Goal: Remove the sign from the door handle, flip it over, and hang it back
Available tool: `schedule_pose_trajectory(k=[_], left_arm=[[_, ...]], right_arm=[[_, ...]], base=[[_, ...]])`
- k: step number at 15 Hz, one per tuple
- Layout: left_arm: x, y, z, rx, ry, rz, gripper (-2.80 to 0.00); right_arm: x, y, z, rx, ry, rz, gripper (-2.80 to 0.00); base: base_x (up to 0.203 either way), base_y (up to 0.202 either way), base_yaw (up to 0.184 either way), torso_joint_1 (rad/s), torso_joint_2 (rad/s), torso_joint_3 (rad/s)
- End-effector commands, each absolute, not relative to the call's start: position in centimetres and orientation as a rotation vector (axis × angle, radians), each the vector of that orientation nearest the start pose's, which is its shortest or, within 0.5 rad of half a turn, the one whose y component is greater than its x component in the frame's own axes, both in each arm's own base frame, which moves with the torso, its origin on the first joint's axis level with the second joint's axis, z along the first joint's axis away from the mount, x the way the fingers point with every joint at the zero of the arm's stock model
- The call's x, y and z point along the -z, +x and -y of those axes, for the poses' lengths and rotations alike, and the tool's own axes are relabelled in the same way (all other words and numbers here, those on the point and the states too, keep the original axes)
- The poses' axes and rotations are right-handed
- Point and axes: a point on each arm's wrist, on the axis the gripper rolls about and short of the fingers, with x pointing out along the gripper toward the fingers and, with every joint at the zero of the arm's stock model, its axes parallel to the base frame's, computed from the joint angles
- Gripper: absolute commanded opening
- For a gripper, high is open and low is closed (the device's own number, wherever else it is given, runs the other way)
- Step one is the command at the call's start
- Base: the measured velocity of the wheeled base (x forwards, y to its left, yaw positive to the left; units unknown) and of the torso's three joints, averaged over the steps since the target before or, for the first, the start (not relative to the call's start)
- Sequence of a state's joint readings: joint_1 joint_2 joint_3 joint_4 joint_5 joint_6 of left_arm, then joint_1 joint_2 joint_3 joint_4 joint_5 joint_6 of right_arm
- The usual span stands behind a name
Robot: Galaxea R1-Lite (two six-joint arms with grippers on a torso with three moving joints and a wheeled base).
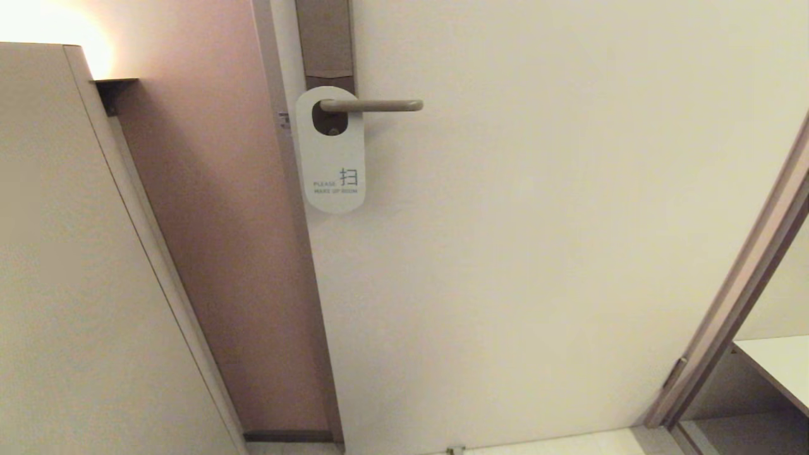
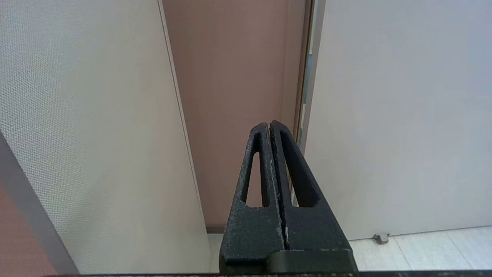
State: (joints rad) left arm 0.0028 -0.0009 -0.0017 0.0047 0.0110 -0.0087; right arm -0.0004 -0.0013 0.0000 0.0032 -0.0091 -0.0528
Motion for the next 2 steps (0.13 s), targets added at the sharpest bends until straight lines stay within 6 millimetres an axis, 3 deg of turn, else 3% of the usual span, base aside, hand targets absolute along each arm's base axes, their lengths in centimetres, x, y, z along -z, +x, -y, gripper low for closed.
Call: schedule_pose_trajectory(k=[1, 2], left_arm=[[-7.54, -2.29, -0.02, -0.015, -0.009, -0.003, -2.8], [-7.54, -2.29, -0.02, -0.015, -0.009, -0.003, -2.8]], right_arm=[[-7.52, -2.28, 0.02, 0.009, -0.054, -0.003, -2.8], [-7.52, -2.28, 0.02, 0.009, -0.054, -0.003, -2.8]], base=[[0.0, 0.0, 0.0, 0.0, 0.0, 0.0], [0.0, 0.0, 0.0, 0.0, 0.0, 0.0]])
